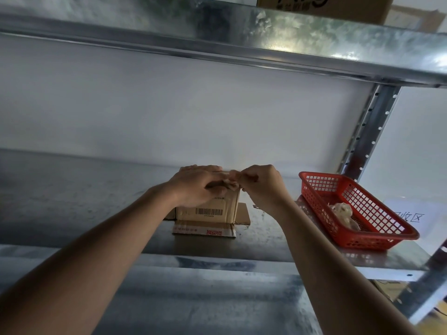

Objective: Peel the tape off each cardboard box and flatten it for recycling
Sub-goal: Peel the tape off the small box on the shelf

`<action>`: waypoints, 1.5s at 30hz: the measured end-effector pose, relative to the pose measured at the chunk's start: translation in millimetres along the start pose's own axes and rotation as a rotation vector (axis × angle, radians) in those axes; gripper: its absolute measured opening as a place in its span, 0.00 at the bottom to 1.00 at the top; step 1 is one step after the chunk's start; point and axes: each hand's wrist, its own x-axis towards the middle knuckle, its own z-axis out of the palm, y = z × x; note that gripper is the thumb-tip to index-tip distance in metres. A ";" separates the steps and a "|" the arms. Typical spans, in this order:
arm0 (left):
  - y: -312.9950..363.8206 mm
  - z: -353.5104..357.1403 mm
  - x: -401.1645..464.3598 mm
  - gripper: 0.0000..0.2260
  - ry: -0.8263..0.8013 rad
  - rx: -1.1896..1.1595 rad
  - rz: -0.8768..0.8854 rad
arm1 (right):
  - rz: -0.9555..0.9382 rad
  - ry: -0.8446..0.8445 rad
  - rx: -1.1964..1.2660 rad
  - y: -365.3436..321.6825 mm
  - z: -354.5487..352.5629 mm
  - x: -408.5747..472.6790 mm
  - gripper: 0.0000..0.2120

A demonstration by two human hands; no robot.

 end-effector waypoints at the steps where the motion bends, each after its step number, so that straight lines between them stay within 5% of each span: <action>1: 0.1 -0.1 0.1 0.20 0.002 0.002 0.002 | 0.011 -0.007 0.004 -0.2 0.1 -0.3 0.14; 3: 1.0 -0.1 -0.2 0.20 0.005 0.001 0.003 | 0.042 -0.019 0.059 -1.1 0.4 -2.2 0.06; 13: 0.1 1.4 -0.6 0.22 0.015 0.023 0.013 | 0.022 -0.098 -0.032 -3.8 -1.3 -4.4 0.01; 20: 6.8 3.6 1.7 0.22 0.029 0.083 0.046 | 0.118 0.182 0.171 -8.9 -8.2 -9.0 0.06; 33: 88.1 25.5 45.7 0.19 0.008 0.085 0.161 | 0.193 0.397 -0.024 17.6 -75.0 -51.2 0.09; 45: 167.8 56.7 79.6 0.18 0.095 0.089 0.062 | 0.280 0.354 -0.357 100.9 -161.6 -64.7 0.17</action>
